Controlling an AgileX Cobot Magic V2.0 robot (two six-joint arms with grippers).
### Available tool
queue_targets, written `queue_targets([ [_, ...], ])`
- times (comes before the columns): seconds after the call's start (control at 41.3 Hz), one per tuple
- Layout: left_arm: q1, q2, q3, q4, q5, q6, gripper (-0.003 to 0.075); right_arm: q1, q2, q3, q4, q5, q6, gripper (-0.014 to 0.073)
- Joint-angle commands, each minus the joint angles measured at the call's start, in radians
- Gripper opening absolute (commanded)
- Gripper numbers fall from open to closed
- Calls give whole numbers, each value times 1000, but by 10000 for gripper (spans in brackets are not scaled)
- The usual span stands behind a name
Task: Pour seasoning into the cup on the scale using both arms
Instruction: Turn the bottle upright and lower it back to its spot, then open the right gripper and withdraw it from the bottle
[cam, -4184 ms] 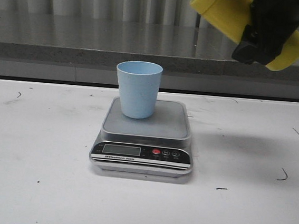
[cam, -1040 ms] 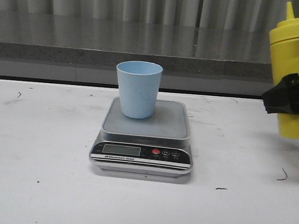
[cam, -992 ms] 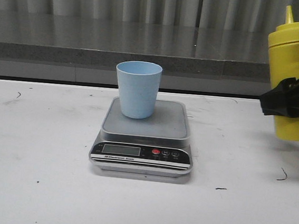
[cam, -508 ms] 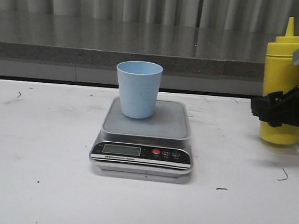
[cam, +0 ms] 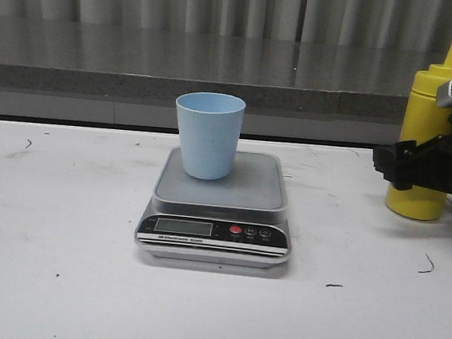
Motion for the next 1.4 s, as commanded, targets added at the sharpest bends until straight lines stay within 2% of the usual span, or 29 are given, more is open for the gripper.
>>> queue_targets([
  [0.0,-7,-3,-26,-9,-74,-1,134,-5,-46,-8,9,-131,4,655],
  [0.169,-7,-3,-26,-9,-74,-1,134,-5,-70,49,10,-141,11,655],
  [0.532,-7,-3,-26,-9,-74,-1,134,2,-268,313,71,-116,39,655],
  [0.58,-7,-3,-26,-9,-74,-1,134,3,-326,353,71,-44,119,650],
  [0.677,-7,-3,-26,-9,-74,-1,134,3,-437,376,37,223,255,616],
  [0.798,-7,-3,-26,-9,-74,-1,134,3,-584,357,-118,518,297,577],
  [0.871,-7,-3,-26,-9,-74,-1,134,3,-681,343,-181,678,403,570],
  [1.04,-7,-3,-26,-11,-74,-1,134,36,-904,326,-352,912,618,570],
  [1.161,-7,-3,-26,-11,-74,-1,134,135,-1057,293,-450,1093,712,570],
  [1.379,-7,-3,-26,-11,-74,-1,134,375,-1217,159,-435,1579,700,570],
])
